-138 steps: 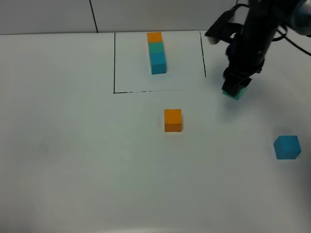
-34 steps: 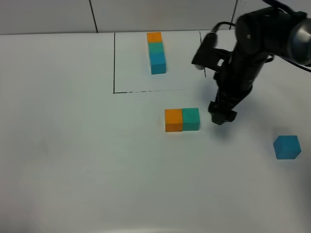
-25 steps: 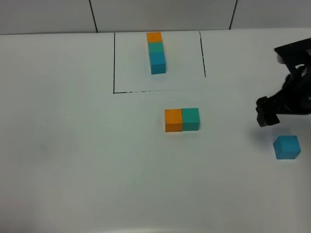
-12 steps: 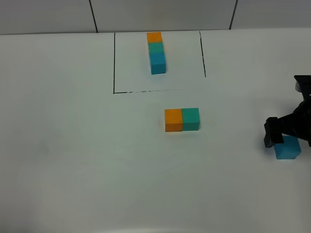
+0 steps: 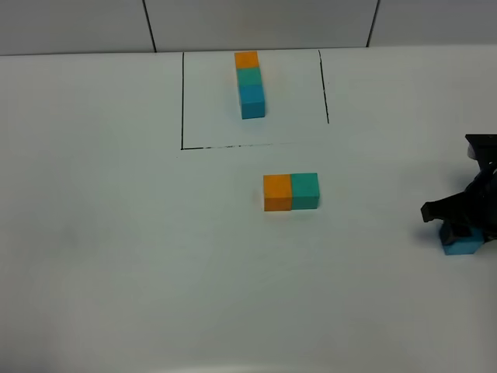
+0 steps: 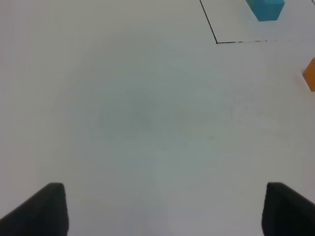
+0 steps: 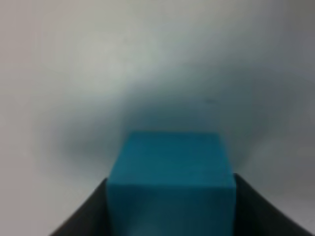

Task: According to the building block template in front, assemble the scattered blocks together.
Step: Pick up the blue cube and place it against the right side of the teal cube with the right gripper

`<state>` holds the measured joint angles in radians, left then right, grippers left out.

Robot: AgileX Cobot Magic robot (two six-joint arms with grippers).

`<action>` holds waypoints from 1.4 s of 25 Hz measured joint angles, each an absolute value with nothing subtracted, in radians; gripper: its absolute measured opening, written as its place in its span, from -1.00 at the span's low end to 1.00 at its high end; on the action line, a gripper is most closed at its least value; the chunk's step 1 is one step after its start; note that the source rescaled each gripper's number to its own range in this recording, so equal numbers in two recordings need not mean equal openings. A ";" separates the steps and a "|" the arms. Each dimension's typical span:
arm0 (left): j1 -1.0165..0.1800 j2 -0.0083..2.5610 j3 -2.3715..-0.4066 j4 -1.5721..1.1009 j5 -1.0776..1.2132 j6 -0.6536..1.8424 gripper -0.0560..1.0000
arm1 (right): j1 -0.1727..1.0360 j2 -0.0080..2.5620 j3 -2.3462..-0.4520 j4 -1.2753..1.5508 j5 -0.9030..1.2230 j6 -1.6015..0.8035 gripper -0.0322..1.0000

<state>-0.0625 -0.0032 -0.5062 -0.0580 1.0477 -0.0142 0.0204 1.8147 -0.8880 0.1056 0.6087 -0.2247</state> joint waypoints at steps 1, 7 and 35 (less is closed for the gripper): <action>-0.062 -0.003 -0.506 -0.058 1.048 -0.014 0.50 | 0.024 1.815 -0.894 0.104 0.619 -0.232 -0.90; -0.062 -0.003 -0.506 -0.058 1.048 -0.014 0.50 | 0.143 1.815 -1.032 0.063 0.777 -0.573 -0.90; -0.062 -0.003 -0.506 -0.058 1.048 -0.013 0.50 | 0.434 2.162 -1.563 -0.082 1.001 -1.139 -0.90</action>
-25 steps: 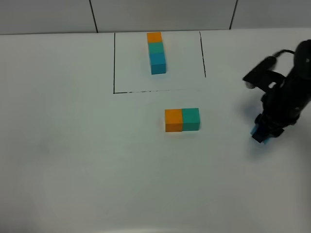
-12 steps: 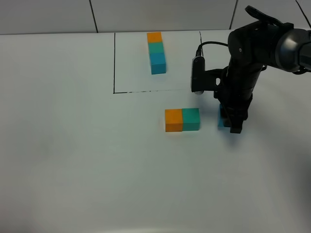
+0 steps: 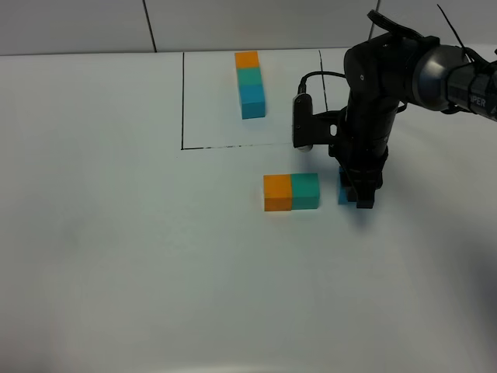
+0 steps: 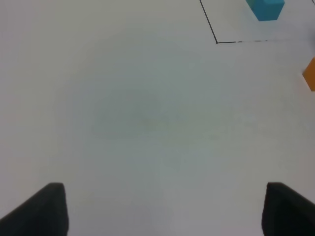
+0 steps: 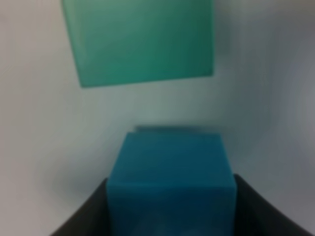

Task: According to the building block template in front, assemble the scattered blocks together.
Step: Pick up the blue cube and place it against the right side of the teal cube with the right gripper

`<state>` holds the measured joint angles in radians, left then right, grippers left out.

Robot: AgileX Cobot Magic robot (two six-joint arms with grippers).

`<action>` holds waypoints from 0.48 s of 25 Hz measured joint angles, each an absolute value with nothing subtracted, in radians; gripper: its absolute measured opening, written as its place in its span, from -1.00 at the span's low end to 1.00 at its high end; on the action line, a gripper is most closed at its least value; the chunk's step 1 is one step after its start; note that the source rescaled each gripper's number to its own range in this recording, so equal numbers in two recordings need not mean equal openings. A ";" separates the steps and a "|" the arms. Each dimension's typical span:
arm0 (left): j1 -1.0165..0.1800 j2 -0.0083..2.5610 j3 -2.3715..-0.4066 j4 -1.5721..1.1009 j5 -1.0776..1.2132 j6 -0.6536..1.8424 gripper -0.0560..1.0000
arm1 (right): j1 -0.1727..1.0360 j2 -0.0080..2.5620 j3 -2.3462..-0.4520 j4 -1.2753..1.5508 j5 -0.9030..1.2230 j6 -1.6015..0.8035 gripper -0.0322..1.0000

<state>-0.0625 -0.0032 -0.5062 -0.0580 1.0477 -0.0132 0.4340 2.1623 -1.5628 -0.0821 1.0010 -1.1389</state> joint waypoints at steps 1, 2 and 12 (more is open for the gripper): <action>-0.062 -0.003 -0.506 -0.058 1.048 -0.013 0.50 | 0.434 2.164 -1.563 -0.082 0.996 -1.139 -0.90; -0.062 -0.003 -0.506 -0.058 1.048 -0.013 0.50 | 0.434 2.165 -1.563 -0.082 0.990 -1.139 -0.90; -0.062 -0.003 -0.506 -0.058 1.048 -0.013 0.50 | 0.444 2.165 -1.563 -0.062 0.953 -1.158 -0.90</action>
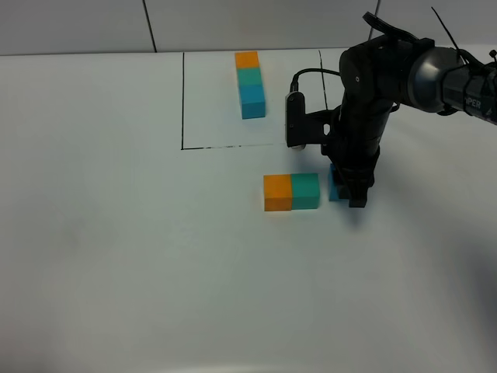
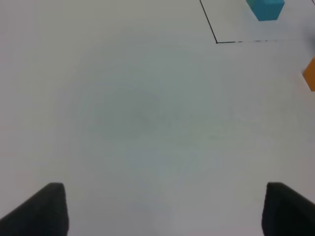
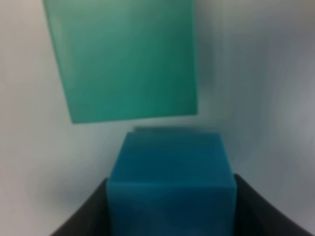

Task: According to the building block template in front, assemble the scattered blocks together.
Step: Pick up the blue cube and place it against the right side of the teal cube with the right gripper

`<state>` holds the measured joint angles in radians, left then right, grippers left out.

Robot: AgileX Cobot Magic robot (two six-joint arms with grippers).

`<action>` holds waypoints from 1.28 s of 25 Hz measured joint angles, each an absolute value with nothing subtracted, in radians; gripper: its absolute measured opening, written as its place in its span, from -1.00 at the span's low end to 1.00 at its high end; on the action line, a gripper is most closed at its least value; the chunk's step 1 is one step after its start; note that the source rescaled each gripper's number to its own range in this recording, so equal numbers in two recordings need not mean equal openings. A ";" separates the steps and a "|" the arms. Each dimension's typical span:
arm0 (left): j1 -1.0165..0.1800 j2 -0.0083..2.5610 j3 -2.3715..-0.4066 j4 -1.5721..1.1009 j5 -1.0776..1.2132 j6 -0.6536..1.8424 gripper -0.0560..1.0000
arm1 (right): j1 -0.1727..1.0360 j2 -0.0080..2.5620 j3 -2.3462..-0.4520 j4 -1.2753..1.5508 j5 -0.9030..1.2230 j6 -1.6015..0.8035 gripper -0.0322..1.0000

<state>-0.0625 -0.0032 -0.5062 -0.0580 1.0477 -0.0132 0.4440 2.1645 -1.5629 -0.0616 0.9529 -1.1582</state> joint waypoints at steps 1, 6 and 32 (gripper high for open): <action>-0.062 -0.003 -0.506 -0.058 1.048 -0.013 0.50 | 0.444 2.165 -1.563 -0.061 0.955 -1.158 -0.90; -0.062 -0.003 -0.506 -0.058 1.048 -0.013 0.50 | 0.444 2.167 -1.563 -0.045 0.965 -1.159 -0.90; -0.062 -0.003 -0.506 -0.058 1.048 -0.014 0.50 | 0.471 2.202 -1.572 -0.029 0.938 -1.163 -0.90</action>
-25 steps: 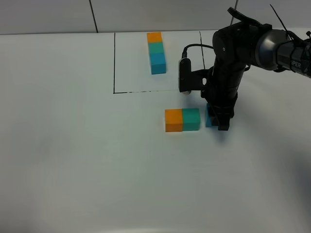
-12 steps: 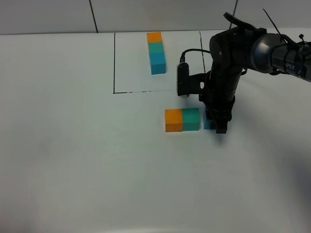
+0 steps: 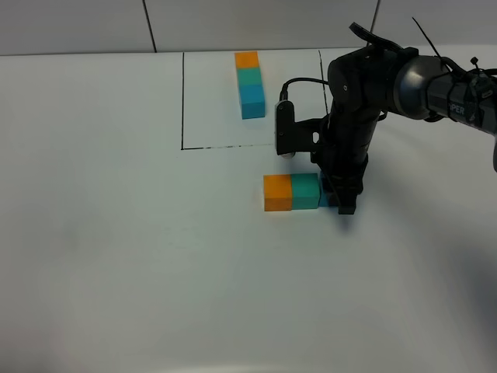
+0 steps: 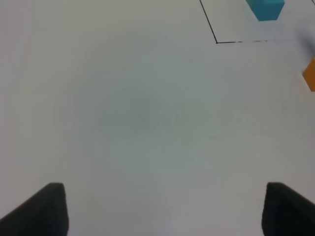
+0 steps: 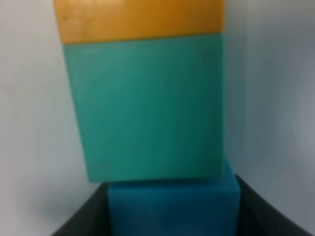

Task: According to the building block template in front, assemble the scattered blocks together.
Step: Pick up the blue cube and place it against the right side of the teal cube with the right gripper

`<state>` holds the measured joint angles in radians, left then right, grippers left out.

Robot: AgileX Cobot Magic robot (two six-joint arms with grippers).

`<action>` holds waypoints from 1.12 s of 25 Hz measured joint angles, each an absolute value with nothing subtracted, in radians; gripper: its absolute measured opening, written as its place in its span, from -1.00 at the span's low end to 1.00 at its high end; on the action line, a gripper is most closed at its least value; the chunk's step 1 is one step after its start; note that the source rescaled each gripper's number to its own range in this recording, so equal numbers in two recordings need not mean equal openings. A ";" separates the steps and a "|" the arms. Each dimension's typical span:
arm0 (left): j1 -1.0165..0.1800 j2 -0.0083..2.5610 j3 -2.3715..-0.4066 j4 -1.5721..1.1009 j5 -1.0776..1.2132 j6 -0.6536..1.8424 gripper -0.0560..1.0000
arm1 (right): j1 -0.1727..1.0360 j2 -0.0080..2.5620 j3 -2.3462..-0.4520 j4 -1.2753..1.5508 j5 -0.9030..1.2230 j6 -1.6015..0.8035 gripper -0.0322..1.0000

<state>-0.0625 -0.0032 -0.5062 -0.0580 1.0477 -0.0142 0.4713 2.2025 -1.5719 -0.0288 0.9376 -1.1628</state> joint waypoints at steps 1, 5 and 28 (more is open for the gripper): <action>-0.062 -0.003 -0.506 -0.058 1.048 -0.014 0.50 | 0.471 2.202 -1.572 -0.023 0.938 -1.163 -0.90; -0.062 -0.003 -0.506 -0.058 1.048 -0.014 0.50 | 0.471 2.203 -1.572 -0.007 0.938 -1.163 -0.90; -0.062 -0.003 -0.506 -0.058 1.048 -0.014 0.50 | 0.471 2.203 -1.572 0.000 0.937 -1.236 -0.80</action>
